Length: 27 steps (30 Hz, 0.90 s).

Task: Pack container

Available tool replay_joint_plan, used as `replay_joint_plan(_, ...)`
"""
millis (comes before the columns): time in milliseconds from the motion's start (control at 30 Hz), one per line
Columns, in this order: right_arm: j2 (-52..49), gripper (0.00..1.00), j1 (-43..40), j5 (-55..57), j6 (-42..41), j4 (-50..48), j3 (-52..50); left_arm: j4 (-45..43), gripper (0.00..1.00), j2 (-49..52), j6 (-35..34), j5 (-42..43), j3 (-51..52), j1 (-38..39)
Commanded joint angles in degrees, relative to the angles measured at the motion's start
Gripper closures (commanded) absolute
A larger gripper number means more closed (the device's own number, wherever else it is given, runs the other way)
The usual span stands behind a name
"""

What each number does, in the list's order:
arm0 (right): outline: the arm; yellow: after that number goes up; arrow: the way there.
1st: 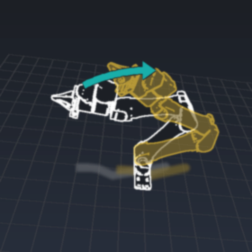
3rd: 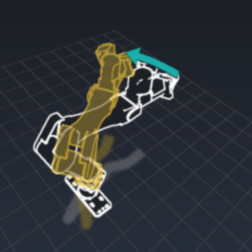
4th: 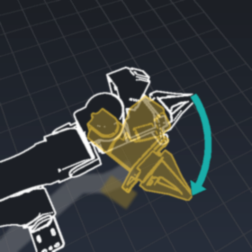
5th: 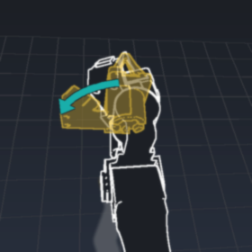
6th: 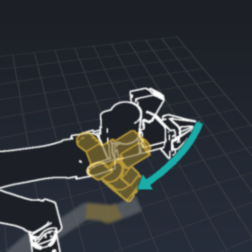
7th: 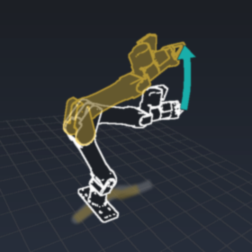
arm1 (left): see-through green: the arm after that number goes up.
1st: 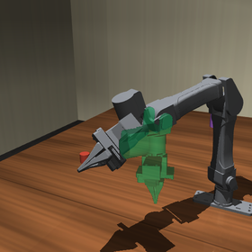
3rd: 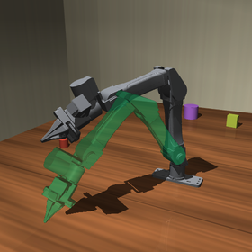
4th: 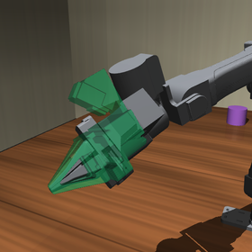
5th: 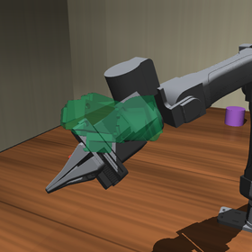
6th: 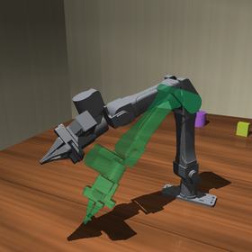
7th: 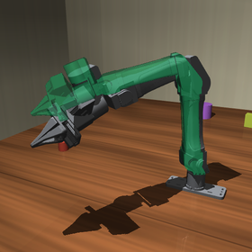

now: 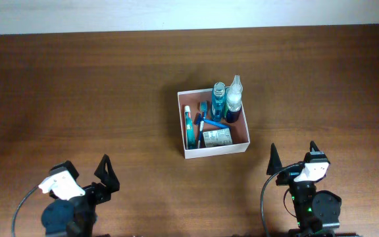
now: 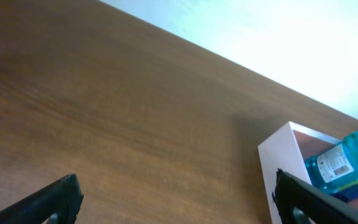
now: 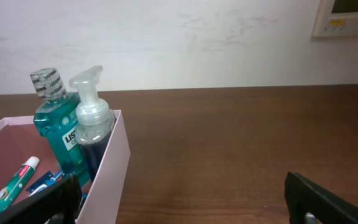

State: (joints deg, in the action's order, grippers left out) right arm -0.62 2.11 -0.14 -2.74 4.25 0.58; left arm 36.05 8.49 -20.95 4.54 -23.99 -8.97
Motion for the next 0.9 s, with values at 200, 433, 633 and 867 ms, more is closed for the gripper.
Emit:
replay_joint_plan(200,0.44,0.01,0.46,-0.52,0.37,0.28,-0.26,-16.72,0.01,-4.63,0.52,0.59,12.85,0.07)
replay_joint_plan(433,0.44,0.01,0.46,-0.52,0.37,0.28,-0.26,-27.5,0.01,-7.67,16.7,0.15,17.33,4.79)
replay_joint_plan(633,0.44,0.01,0.46,-0.52,0.37,0.28,-0.26,-27.98,0.01,-7.67,29.16,0.15,18.08,6.36)
replay_joint_plan(867,0.44,0.01,0.46,-0.52,0.37,0.28,-0.26,-29.0,0.01,-7.67,32.24,-0.31,22.16,6.36)
